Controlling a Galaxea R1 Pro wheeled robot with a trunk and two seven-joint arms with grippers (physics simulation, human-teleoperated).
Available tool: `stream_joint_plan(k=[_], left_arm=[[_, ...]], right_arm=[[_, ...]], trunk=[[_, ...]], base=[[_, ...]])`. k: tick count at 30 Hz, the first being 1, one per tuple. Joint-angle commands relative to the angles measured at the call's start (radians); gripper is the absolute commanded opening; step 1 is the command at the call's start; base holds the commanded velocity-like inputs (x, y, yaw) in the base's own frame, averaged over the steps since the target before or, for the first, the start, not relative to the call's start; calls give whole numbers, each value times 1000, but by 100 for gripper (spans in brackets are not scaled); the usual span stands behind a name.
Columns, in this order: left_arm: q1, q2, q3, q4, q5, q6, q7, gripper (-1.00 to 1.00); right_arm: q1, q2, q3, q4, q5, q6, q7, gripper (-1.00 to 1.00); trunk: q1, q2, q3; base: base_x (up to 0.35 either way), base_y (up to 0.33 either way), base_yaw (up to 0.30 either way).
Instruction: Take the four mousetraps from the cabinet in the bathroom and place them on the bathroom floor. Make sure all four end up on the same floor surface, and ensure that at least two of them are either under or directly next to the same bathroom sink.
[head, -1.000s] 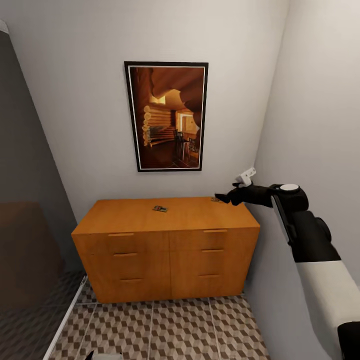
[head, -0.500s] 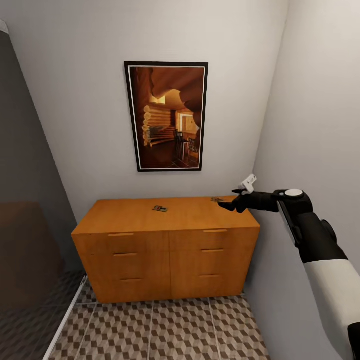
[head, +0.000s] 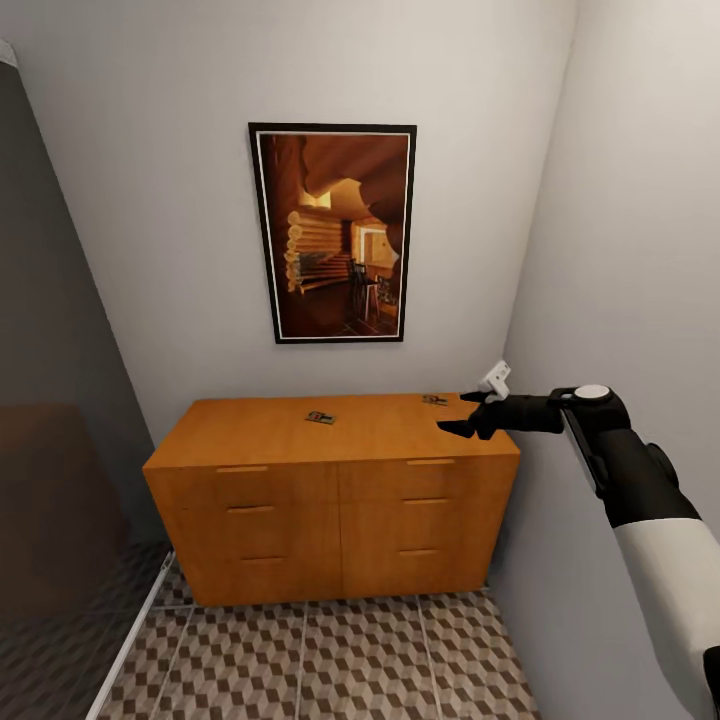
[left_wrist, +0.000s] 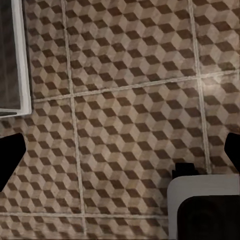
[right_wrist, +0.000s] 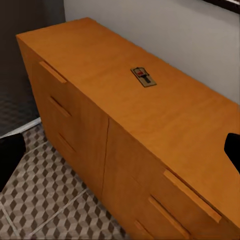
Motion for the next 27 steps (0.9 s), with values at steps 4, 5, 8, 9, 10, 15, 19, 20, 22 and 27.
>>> stream_joint_plan(k=[4, 5, 8, 9, 10, 15, 19, 20, 22, 27], left_arm=[[-2, 0, -9, 4, 8, 71, -3, 100], [-2, 0, -9, 4, 8, 76, -2, 100], [-2, 0, -9, 4, 8, 92, -2, 100], [-2, 0, -9, 4, 8, 94, -2, 100], [-2, 0, -9, 4, 8, 95, -2, 100], [-1, 0, -9, 4, 8, 116, -2, 100], [-1, 0, -9, 4, 8, 119, -2, 100], [-1, 0, -9, 4, 8, 119, -2, 100], [-2, 0, -9, 4, 8, 121, -2, 100], [-1, 0, -9, 4, 8, 123, -2, 100]], right_arm=[[-1, -5, -1, 63, 5, -28, 13, 100], [-1, -5, -1, 70, 5, -32, 13, 100], [-1, -6, -15, 106, 6, -52, 14, 100], [-1, -6, -21, 117, 6, -60, 14, 100], [-1, -6, -24, 123, 6, -63, 14, 100], [-1, -6, -39, 161, 6, -98, 15, 100], [-1, -5, -40, 181, 6, -104, 15, 100], [-1, -5, -40, 182, 6, -106, 15, 100], [-1, -5, -41, 197, 6, -124, 15, 100], [-1, -6, -42, 240, 6, -155, 15, 100]], trunk=[[1, -2, -2], [1, -2, -2], [1, -2, -2], [1, -2, -2], [1, -2, -2], [1, -2, -2], [1, -2, -2], [1, -2, -2], [1, -2, -2], [1, -2, -2]], base=[[5, 0, 0], [36, 0, 0], [93, 0, 0], [175, 0, 0], [195, 0, 0], [275, 0, 0], [308, 0, 0], [312, 0, 0], [314, 0, 0], [310, 0, 0]])
